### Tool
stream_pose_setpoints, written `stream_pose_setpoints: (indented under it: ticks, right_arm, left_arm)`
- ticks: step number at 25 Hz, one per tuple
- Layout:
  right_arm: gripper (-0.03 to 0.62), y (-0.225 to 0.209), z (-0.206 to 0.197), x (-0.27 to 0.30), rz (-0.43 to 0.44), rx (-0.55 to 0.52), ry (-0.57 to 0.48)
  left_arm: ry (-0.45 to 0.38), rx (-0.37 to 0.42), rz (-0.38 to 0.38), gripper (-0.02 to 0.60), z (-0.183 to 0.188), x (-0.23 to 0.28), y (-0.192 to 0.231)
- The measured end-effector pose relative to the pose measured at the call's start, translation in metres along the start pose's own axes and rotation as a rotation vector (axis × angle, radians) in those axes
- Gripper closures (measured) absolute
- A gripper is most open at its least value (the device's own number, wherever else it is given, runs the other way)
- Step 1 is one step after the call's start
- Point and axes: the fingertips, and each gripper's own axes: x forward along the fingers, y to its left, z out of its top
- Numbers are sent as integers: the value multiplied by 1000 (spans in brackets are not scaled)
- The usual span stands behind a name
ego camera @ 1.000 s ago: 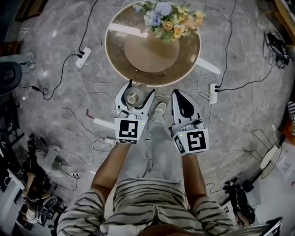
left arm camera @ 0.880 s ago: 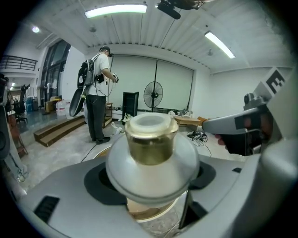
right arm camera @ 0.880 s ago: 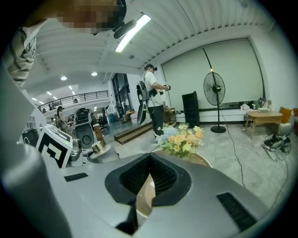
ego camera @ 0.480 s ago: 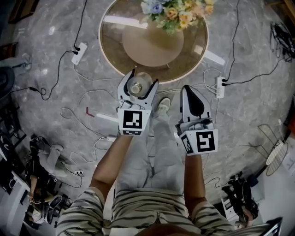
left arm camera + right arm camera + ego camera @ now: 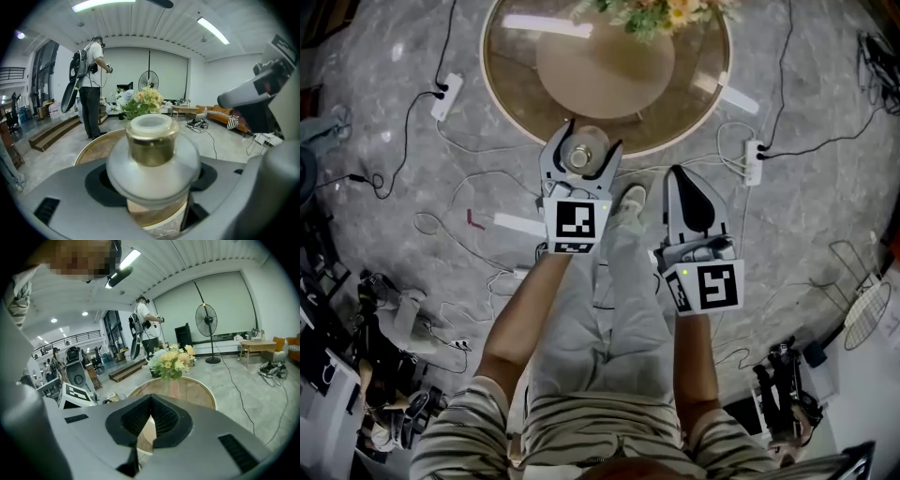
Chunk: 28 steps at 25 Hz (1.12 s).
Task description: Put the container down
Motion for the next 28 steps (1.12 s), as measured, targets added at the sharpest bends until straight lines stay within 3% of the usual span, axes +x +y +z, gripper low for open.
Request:
stream_pose_setpoints:
  ticks: [28]
  right_arm:
    - [586, -21, -30, 19, 4, 24, 58]
  left_arm:
    - [79, 90, -27, 249, -72, 106, -1]
